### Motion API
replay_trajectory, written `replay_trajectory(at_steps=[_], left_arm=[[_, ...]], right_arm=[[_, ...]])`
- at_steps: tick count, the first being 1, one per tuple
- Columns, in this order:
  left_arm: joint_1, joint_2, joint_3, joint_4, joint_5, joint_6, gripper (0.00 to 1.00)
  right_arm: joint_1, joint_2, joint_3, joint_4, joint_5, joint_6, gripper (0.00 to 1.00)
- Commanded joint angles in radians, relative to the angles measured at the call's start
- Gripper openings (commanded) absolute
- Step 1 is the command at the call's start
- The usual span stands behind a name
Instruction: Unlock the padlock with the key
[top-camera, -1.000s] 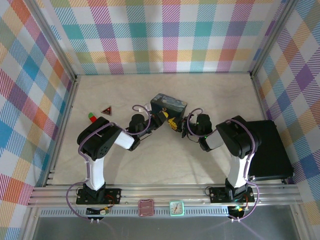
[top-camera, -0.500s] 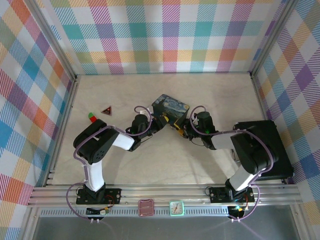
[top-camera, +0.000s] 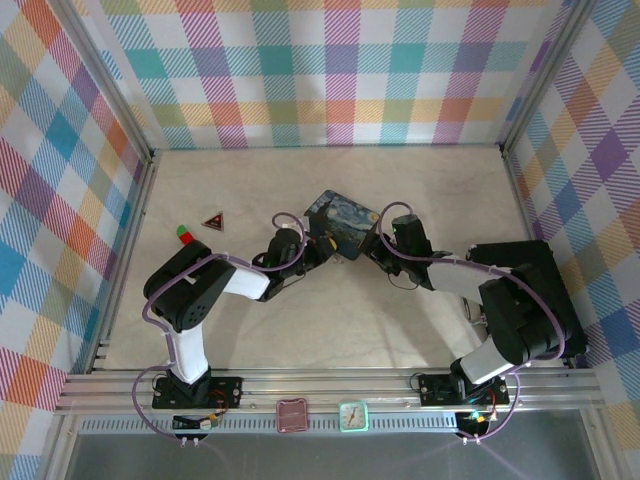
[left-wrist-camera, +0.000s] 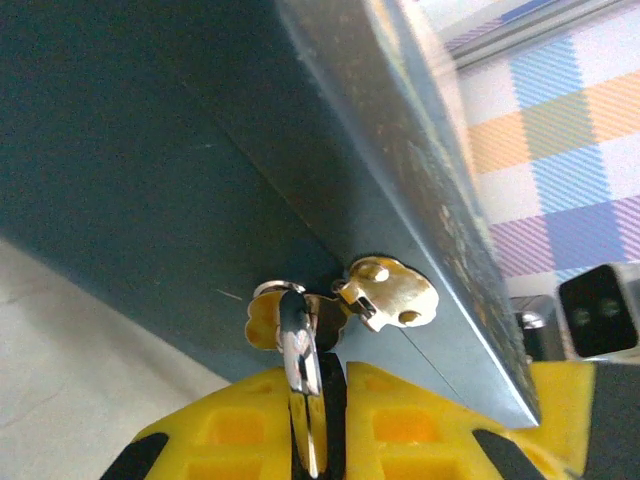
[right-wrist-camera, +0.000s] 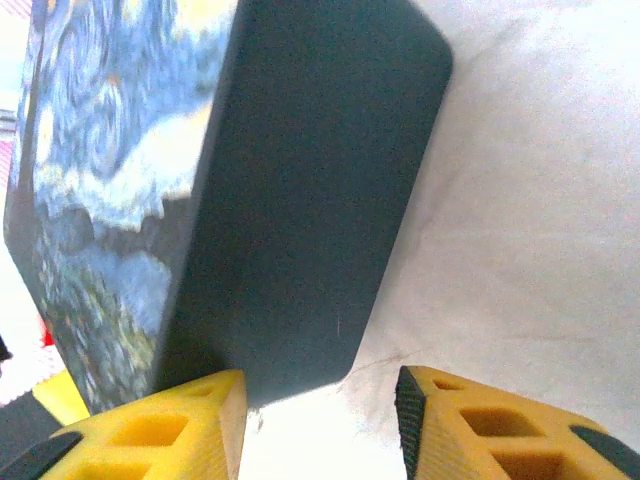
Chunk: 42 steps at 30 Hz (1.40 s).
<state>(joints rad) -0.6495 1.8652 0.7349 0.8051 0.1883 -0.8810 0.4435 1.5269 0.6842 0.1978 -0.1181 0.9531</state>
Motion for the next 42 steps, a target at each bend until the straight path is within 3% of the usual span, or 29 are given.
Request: replay_trajectory(at_steps=[1, 4, 10, 14, 22, 30, 37, 39, 42], left_arm=[[-0.047, -0.033, 0.045, -0.149, -0.017, 0.045, 0.00], [-0.062, -0.049, 0.081, -0.263, -0.062, 0.055, 0.02], [-0.063, -0.081, 0.119, -0.361, -0.085, 0.052, 0.35], [-0.063, -0.130, 0.119, -0.393, -0.103, 0.045, 0.52], [-0.041, -0.287, 0.076, -0.499, -0.147, 0.062, 0.74], [0.110, -0.387, 0.052, -0.589, -0.066, 0.096, 0.75], [0.290, -0.446, 0.035, -0.601, 0.007, 0.106, 0.77], [0.318, -0.444, 0.007, -0.557, 0.028, 0.075, 0.77], [0.326, -0.429, -0.036, -0.480, 0.064, 0.033, 0.76]], right_arm=[[-0.007, 0.009, 0.001, 0.040, 0.062, -0.064, 0.44], [-0.008, 0.012, -0.005, 0.051, 0.036, -0.081, 0.44], [-0.007, -0.060, -0.041, 0.017, 0.023, -0.158, 0.47], [-0.007, -0.141, -0.063, -0.047, 0.028, -0.235, 0.52], [0.037, -0.246, -0.006, -0.303, 0.026, -0.407, 0.56], [0.247, -0.156, 0.172, -0.493, 0.187, -0.497, 0.62], [0.376, 0.156, 0.475, -0.645, 0.378, -0.605, 0.66], [0.403, 0.246, 0.563, -0.707, 0.441, -0.631, 0.77], [0.427, 0.356, 0.677, -0.784, 0.510, -0.667, 0.81]])
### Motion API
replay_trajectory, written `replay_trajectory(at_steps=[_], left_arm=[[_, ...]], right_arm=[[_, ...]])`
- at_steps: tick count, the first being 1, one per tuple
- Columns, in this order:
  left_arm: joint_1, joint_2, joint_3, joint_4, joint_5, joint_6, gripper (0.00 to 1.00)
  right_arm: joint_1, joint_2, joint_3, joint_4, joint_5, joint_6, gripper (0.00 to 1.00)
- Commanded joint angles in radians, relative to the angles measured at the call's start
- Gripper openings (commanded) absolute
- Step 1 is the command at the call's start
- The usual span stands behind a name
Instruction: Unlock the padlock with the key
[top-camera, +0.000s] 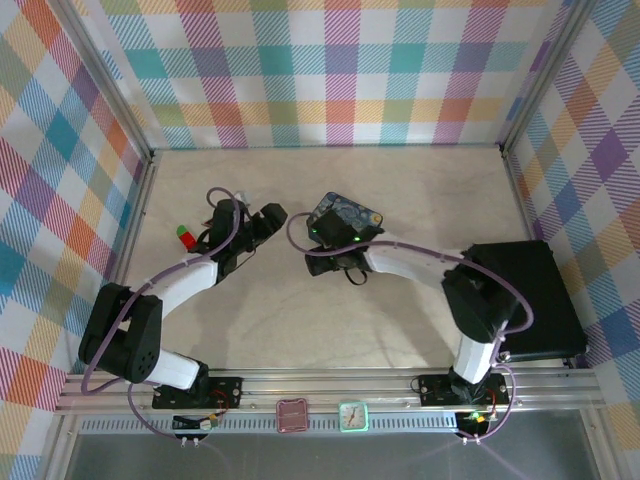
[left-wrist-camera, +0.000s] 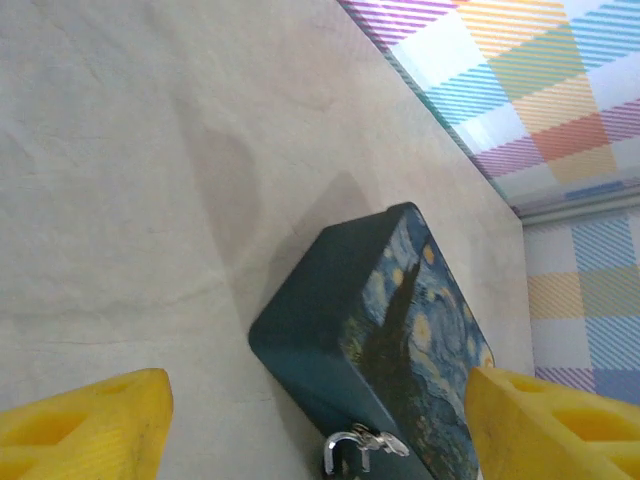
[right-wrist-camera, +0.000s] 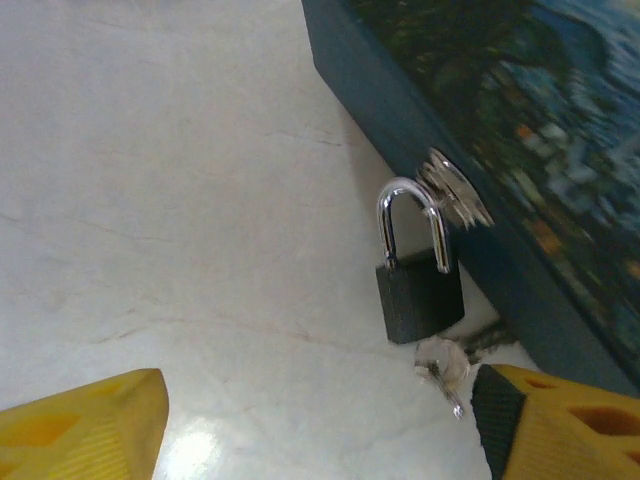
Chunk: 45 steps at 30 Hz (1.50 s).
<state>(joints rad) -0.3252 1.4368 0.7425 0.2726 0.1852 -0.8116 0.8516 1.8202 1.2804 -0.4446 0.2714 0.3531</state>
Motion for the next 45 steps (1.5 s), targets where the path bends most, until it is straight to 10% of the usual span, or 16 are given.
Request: replay_trajectory(at_steps=[1, 22, 45], left_arm=[[0.002, 0.003, -0.052, 0.061, 0.078, -0.043, 0.76], [0.002, -0.059, -0.058, 0.005, 0.049, -0.022, 0.76], [0.033, -0.089, -0.055, -0.035, -0.004, 0.017, 0.77]], right_arm=[[0.023, 0.098, 0.118, -0.167, 0.146, -0.074, 0.81], [0.007, 0.253, 0.143, -0.060, 0.361, -0.217, 0.51], [-0.024, 0.234, 0.040, 0.063, 0.333, -0.222, 0.14]])
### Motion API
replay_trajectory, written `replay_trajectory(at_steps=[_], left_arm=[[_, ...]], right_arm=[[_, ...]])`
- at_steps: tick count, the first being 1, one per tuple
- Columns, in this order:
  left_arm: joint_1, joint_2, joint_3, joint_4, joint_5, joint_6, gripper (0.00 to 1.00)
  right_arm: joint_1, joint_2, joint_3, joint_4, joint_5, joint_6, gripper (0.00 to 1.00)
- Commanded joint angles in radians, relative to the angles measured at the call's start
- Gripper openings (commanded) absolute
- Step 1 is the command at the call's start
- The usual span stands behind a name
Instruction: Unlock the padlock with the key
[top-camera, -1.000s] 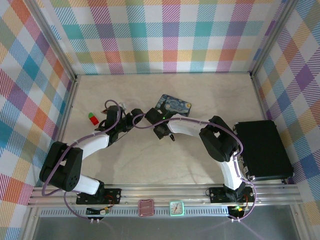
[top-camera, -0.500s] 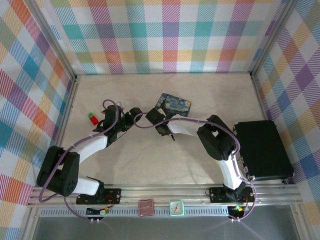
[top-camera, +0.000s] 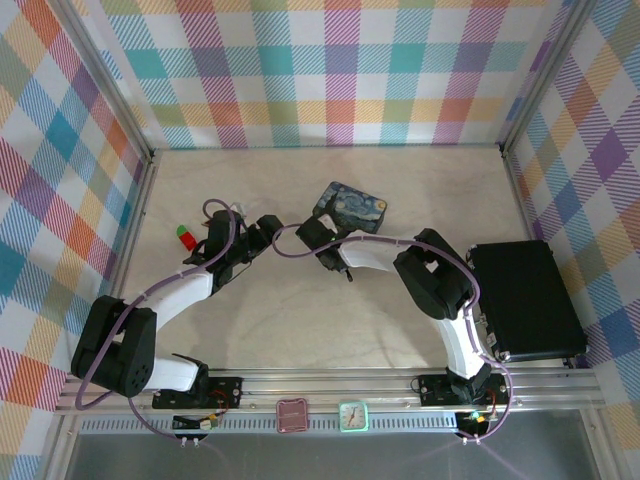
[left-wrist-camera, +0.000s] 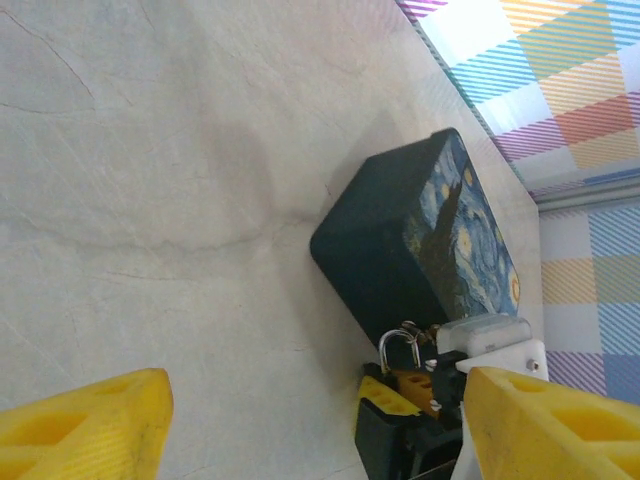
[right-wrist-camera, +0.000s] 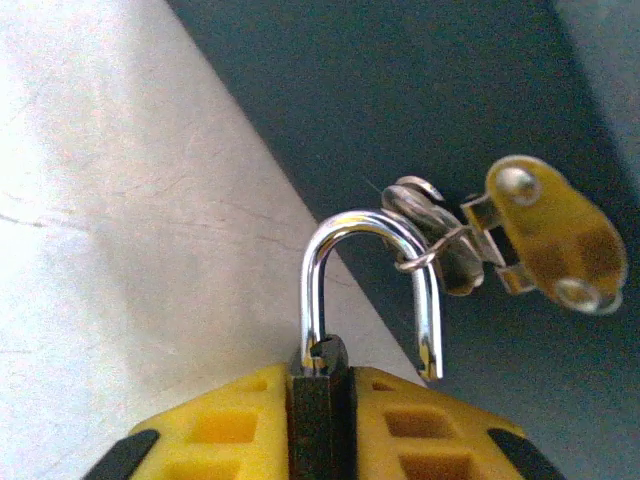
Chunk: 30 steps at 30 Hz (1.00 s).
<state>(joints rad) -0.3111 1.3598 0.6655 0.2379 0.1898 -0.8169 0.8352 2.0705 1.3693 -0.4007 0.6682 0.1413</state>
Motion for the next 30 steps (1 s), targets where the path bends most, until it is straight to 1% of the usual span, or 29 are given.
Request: replay_trajectory(at_steps=[1, 4, 5, 8, 14, 17, 22, 27, 30], left_arm=[[0.022, -0.006, 0.022, 0.001, -0.012, 0.025, 0.77], [0.027, 0.020, 0.029, 0.025, -0.002, 0.032, 0.77], [0.027, 0.032, 0.031, 0.044, 0.004, 0.035, 0.77], [0.027, 0.065, 0.036, 0.092, 0.014, 0.033, 0.77], [0.027, 0.129, 0.075, 0.171, 0.094, 0.051, 0.77], [0.027, 0.192, 0.143, 0.178, 0.129, 0.074, 0.76], [0.006, 0.321, 0.247, 0.233, 0.139, 0.083, 0.76], [-0.034, 0.455, 0.330, 0.262, 0.137, 0.063, 0.73], [-0.066, 0.509, 0.372, 0.238, 0.114, 0.084, 0.72]], right_arm=[[-0.009, -0.037, -0.065, 0.049, -0.093, -0.044, 0.12], [-0.024, -0.071, -0.078, 0.072, -0.174, -0.161, 0.01], [-0.035, -0.073, -0.071, 0.057, -0.200, -0.186, 0.00], [-0.081, -0.093, -0.073, 0.042, -0.353, -0.249, 0.00], [-0.132, -0.154, -0.081, 0.030, -0.589, -0.361, 0.00], [-0.149, -0.167, -0.072, 0.004, -0.660, -0.391, 0.00], [-0.172, -0.177, -0.094, 0.026, -0.683, -0.458, 0.00], [-0.187, -0.164, -0.074, 0.025, -0.706, -0.474, 0.00], [-0.192, -0.159, -0.070, 0.031, -0.708, -0.478, 0.00]])
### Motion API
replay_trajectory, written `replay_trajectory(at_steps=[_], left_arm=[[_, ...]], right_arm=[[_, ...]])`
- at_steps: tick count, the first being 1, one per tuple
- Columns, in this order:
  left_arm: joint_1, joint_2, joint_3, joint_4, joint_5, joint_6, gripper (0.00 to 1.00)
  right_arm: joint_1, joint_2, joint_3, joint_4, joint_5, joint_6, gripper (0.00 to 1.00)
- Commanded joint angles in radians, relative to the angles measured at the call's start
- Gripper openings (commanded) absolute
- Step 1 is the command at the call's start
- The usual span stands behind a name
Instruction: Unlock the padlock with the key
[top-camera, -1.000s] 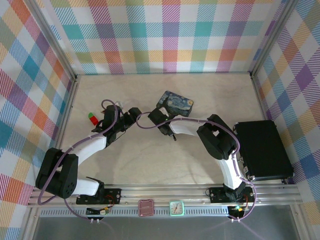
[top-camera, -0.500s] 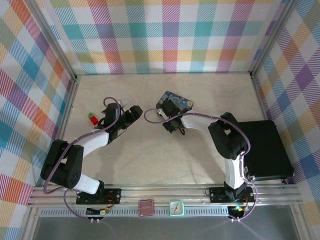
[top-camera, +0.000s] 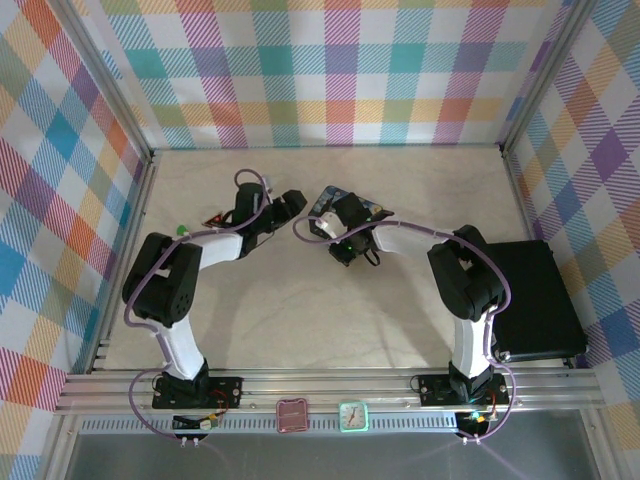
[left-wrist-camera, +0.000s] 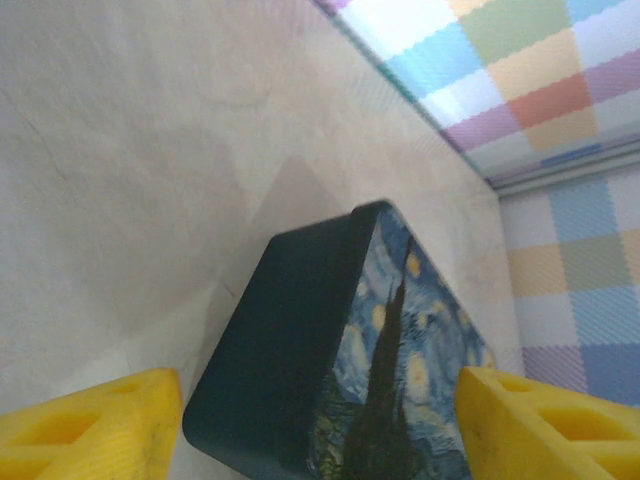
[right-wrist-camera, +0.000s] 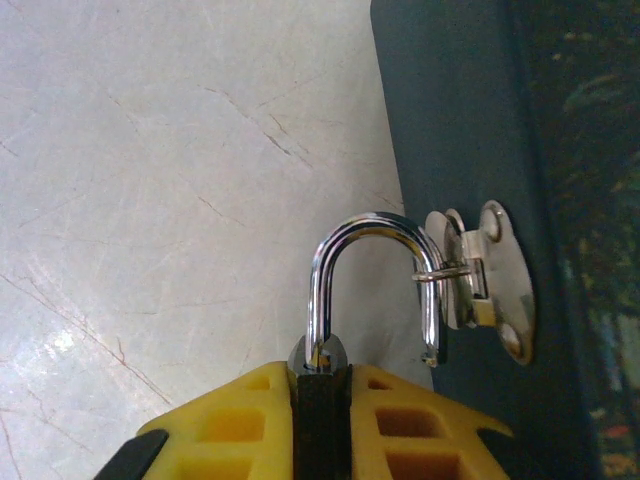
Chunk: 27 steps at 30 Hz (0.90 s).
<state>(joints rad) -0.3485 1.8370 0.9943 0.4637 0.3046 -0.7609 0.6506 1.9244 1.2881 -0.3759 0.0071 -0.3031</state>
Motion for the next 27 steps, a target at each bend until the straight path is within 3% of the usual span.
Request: replay_trajectory(at_steps=[1, 11, 18, 22, 27], left_arm=[[-0.038, 0.053, 0.056, 0.009, 0.004, 0.027, 0.69], [-0.104, 0.110, 0.058, 0.049, 0.012, 0.007, 0.42], [-0.136, 0.091, 0.050, 0.030, -0.002, 0.002, 0.39], [-0.104, 0.025, 0.044, -0.041, -0.007, 0.013, 0.64], [-0.031, -0.082, 0.032, -0.140, 0.037, 0.015, 0.80]], right_arm=[[-0.008, -0.013, 0.010, 0.010, -0.050, -0.034, 0.00], [-0.011, -0.011, 0.014, 0.068, -0.053, -0.003, 0.00], [-0.011, 0.009, 0.017, 0.154, -0.092, 0.096, 0.00], [-0.012, -0.001, -0.017, 0.168, -0.079, 0.100, 0.00], [-0.016, -0.024, -0.038, 0.146, -0.088, 0.121, 0.00]])
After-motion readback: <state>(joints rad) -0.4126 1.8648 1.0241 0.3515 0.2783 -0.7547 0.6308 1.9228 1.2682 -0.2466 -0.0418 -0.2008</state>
